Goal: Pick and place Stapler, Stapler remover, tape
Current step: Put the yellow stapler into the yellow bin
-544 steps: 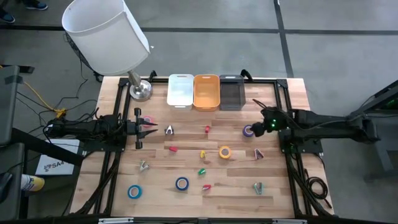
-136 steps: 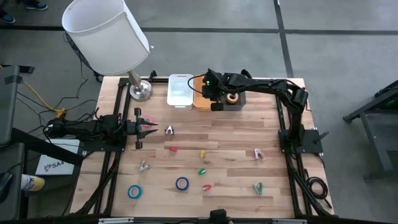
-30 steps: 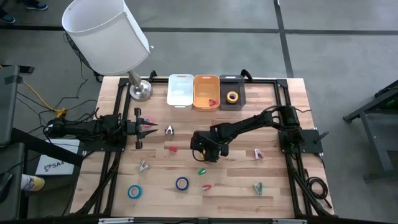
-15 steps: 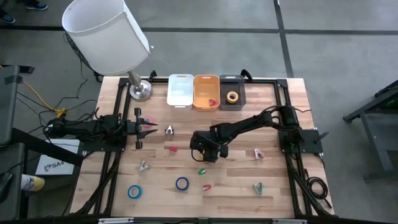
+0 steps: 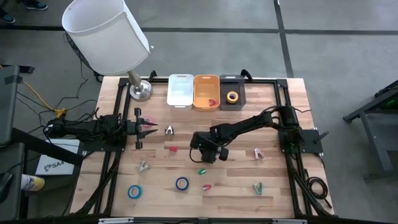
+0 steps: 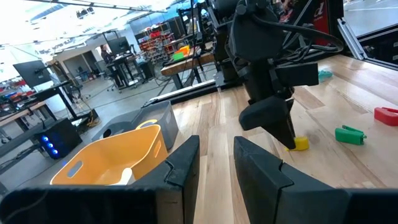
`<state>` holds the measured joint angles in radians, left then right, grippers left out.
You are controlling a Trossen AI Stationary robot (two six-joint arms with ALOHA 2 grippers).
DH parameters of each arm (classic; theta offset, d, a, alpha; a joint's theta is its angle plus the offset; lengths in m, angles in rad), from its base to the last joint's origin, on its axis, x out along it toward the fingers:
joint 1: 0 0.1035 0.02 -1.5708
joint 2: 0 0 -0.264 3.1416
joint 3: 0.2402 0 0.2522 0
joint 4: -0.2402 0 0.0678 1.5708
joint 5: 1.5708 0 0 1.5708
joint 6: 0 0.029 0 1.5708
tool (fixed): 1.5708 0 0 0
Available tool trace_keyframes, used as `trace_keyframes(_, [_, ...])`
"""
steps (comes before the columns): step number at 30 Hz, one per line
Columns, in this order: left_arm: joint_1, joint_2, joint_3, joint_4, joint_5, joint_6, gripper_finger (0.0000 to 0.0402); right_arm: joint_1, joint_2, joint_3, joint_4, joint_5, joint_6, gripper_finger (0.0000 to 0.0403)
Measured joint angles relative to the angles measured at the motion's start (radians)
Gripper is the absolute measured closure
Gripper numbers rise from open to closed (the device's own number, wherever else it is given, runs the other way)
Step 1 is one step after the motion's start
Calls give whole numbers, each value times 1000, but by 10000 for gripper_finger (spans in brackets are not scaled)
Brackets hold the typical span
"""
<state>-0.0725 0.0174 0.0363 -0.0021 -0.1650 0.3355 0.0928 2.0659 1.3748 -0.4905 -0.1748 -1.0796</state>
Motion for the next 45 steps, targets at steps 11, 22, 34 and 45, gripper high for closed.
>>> trace_keyframes(11, [0,0,0,0,0,0,305,-91,-43,101,-177,188,399,353])
trace_keyframes(22, [0,0,0,0,0,0,305,-313,-65,343,-426,331,713,354])
trace_keyframes(34, [0,0,0,0,0,0,305,-517,-41,378,-438,284,969,346])
trace_keyframes(45, [0,0,0,0,0,0,305,-566,43,378,-368,131,1194,344])
